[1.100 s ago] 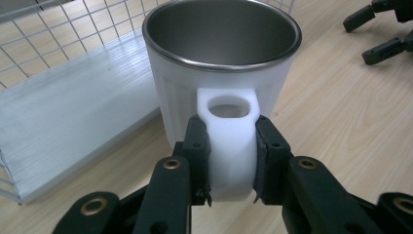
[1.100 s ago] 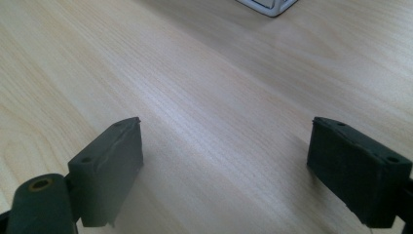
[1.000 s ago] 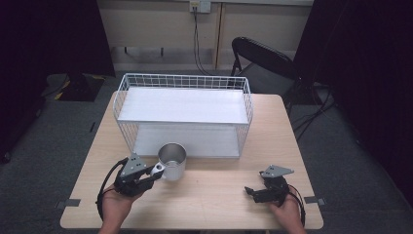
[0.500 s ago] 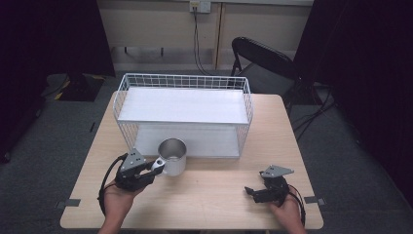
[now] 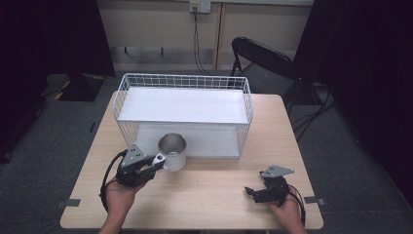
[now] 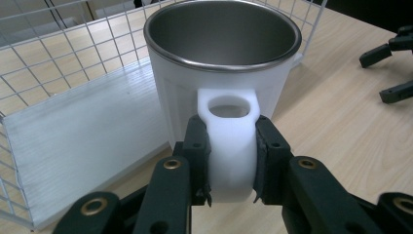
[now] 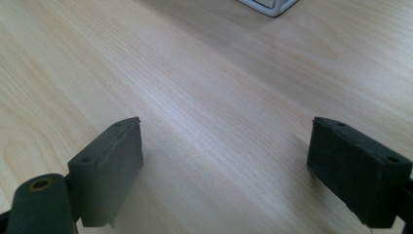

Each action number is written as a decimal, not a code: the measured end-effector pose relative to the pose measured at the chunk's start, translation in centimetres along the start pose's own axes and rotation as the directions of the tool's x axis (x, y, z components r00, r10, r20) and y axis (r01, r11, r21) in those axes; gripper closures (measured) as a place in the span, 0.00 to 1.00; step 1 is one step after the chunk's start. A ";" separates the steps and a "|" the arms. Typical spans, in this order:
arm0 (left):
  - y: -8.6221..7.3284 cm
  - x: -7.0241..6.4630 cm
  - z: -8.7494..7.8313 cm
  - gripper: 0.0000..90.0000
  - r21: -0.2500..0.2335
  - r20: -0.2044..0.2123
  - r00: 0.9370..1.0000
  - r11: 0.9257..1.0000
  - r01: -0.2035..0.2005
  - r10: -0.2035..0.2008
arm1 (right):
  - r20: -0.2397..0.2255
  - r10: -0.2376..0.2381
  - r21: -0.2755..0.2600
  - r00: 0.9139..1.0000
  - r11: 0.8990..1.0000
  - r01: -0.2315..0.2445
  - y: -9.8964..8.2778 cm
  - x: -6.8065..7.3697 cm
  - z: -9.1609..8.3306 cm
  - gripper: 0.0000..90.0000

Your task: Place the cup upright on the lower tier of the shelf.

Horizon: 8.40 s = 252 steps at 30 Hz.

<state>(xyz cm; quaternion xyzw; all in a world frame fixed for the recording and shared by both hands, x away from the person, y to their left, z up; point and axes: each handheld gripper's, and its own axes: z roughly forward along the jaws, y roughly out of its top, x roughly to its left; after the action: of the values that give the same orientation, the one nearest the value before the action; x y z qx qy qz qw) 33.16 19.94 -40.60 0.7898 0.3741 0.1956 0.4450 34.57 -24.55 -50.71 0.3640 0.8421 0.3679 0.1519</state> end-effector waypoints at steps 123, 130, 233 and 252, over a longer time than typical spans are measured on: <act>1.8 3.3 6.5 0.80 -0.059 -0.212 0.971 0.994 0.097 -0.107 | -0.002 0.000 0.000 1.000 1.000 0.000 0.0 0.0 0.0 0.14; 1.8 3.5 6.9 0.80 -0.049 -0.218 0.970 0.994 0.101 -0.109 | -0.002 -0.001 -0.001 1.000 1.000 0.001 0.0 0.0 0.0 0.14; -2.5 3.9 2.9 0.18 0.022 -0.107 0.986 0.991 0.129 -0.126 | -0.003 -0.002 0.000 1.000 1.000 0.002 0.0 0.0 0.0 0.14; -5.0 3.5 1.6 0.15 0.059 -0.038 0.996 0.995 0.084 -0.082 | -0.003 -0.003 0.000 1.000 1.000 0.003 0.0 0.0 0.0 0.14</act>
<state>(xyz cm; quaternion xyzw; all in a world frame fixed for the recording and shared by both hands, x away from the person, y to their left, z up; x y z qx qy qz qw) 34.38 23.38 -45.77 0.7830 0.4203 0.1795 0.4220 34.54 -24.60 -50.72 0.3623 0.8427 0.3684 0.1512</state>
